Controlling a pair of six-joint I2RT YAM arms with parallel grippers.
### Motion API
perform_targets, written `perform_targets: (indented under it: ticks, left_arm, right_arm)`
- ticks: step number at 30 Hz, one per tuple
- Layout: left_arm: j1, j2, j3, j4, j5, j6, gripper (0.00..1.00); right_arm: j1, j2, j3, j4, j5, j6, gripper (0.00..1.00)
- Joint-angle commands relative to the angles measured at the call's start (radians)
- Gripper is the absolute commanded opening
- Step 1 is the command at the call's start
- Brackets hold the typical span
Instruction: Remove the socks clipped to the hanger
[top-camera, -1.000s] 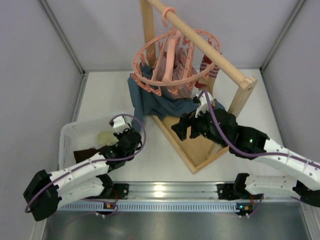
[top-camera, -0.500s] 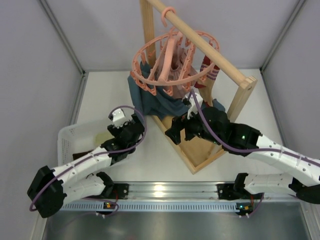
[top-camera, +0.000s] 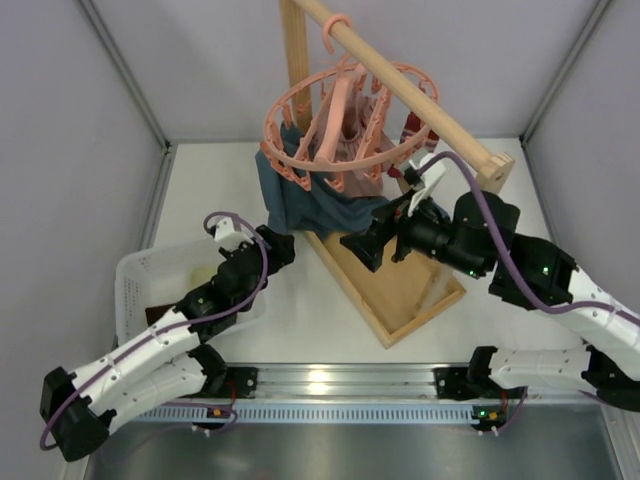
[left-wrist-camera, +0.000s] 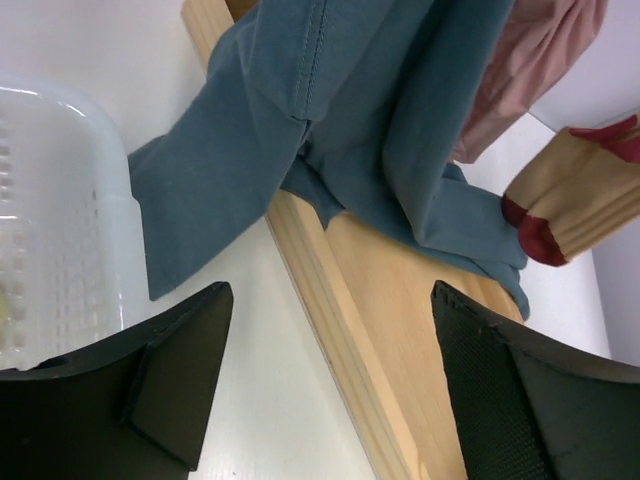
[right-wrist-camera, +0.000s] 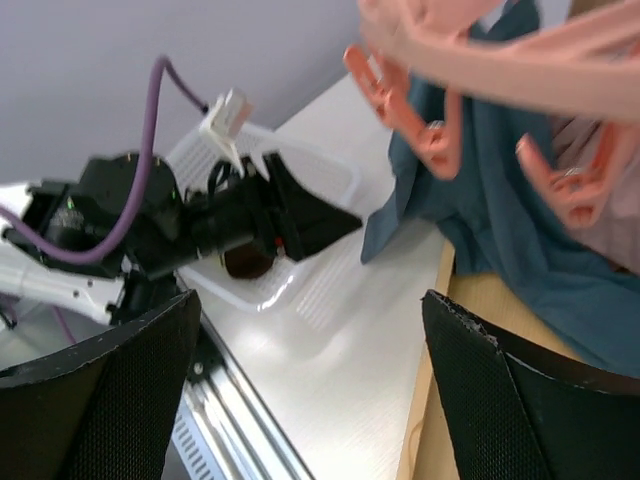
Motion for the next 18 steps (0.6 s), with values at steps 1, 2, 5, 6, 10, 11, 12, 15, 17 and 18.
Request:
perform_targets:
  ticks: [1,2,5,6,10,11,12,15,17,18]
  left_arm:
    - [-0.005,-0.025,-0.027,0.048,0.074,-0.024,0.81]
    - [-0.004,-0.017,-0.023,0.060,0.083,-0.010,0.76]
    - [-0.005,0.017,0.012,0.085,0.112,0.013,0.68]
    - [-0.005,0.027,0.022,0.091,0.118,0.019,0.67]
    - [-0.005,0.078,0.069,0.149,0.115,0.050,0.67]
    - [-0.005,0.101,0.080,0.168,0.097,0.068,0.66]
    - [-0.005,0.113,0.104,0.177,0.085,0.081,0.66]
    - [-0.005,0.168,0.153,0.205,0.024,0.137,0.67]
    - [-0.004,0.205,0.176,0.211,-0.012,0.177,0.67]
    - [-0.004,0.215,0.186,0.220,-0.018,0.190,0.67]
  right_arm:
    - [0.011,0.015,0.141,-0.031,0.169,-0.047,0.86]
    - [0.009,0.041,0.163,-0.045,0.222,-0.052,0.86]
    - [0.009,0.102,0.214,-0.056,0.409,-0.096,0.86]
    - [0.009,0.119,0.232,-0.056,0.443,-0.110,0.86]
    - [0.008,0.193,0.235,-0.009,0.576,-0.186,0.85]
    - [0.008,0.219,0.235,0.001,0.581,-0.196,0.85]
    - [0.008,0.230,0.226,0.033,0.587,-0.205,0.85]
    - [0.000,0.268,0.212,0.088,0.574,-0.234,0.86]
    - [-0.006,0.303,0.227,0.108,0.546,-0.251,0.86]
    - [-0.006,0.317,0.237,0.120,0.537,-0.259,0.86]
